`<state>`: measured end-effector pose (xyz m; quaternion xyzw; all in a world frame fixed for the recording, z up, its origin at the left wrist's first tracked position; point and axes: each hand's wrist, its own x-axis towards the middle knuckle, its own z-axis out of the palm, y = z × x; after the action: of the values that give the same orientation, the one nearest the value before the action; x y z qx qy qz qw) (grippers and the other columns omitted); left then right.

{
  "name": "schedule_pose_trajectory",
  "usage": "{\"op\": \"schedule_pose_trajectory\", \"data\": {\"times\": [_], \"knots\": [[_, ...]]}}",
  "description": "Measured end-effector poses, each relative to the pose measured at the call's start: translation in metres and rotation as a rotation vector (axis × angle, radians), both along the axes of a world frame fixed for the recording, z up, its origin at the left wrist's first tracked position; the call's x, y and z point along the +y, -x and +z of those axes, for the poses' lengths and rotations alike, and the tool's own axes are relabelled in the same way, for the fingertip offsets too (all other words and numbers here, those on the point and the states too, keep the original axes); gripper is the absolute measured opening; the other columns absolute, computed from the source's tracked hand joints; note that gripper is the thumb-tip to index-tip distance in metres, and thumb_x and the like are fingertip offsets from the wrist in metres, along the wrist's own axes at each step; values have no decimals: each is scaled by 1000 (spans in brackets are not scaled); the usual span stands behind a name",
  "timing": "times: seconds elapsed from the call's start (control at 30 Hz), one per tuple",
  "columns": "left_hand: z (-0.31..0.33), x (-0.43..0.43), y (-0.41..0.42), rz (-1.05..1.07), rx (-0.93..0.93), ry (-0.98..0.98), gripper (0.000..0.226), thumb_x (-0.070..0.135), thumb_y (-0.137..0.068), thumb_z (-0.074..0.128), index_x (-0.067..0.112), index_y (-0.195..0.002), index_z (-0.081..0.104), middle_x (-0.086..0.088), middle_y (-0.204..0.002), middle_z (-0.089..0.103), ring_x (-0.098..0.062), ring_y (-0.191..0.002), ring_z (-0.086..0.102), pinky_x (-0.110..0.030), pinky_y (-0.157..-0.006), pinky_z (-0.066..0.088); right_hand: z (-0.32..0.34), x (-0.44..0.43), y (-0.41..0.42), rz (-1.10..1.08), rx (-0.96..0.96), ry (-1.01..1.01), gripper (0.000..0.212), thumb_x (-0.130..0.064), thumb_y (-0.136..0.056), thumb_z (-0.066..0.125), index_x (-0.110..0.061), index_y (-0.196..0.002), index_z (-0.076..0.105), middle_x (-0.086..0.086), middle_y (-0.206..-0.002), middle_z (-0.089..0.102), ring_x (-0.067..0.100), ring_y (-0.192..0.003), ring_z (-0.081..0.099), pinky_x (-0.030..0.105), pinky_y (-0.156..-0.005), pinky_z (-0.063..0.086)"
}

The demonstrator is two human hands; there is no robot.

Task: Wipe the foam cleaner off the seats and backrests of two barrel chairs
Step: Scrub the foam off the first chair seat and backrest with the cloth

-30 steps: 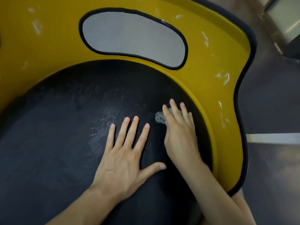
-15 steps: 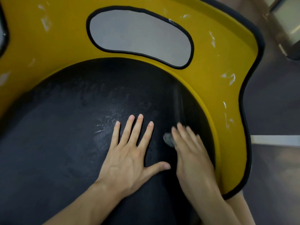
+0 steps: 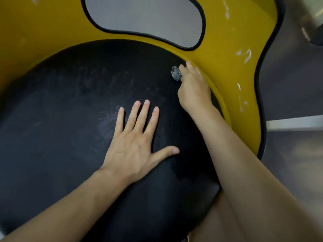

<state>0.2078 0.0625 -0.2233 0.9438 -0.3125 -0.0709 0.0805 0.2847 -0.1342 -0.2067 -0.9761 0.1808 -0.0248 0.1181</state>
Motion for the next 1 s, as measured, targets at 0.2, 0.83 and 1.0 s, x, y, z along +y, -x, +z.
{"op": "schedule_pose_trajectory", "data": {"times": [0.2, 0.83, 1.0], "knots": [[-5, 2, 1, 8, -24, 59, 75, 62, -104, -1, 17, -163, 9, -9, -171, 3, -24, -158, -6, -55, -126, -1, 6, 31, 175, 174, 86, -112, 69, 1, -94, 45, -16, -158, 26, 0, -168, 16, 20, -155, 9, 37, -126, 7], [-12, 1, 1, 50, -97, 28, 66, 53, -106, 18, 20, -163, 19, -11, -170, 13, -28, -158, 5, -58, -125, 10, 2, 34, 117, 49, 19, -27, 77, -12, -99, 49, -17, -161, 4, 5, -169, -2, 22, -155, 1, 38, -125, 3], [-12, 0, 2, 55, -104, 23, 66, 53, -106, 20, 19, -162, 20, -12, -169, 14, -28, -158, 6, -59, -124, 13, -2, 40, 128, 155, 76, 55, 83, -14, -98, 53, -17, -159, -2, 3, -167, -7, 25, -155, -5, 40, -121, -6]]}}
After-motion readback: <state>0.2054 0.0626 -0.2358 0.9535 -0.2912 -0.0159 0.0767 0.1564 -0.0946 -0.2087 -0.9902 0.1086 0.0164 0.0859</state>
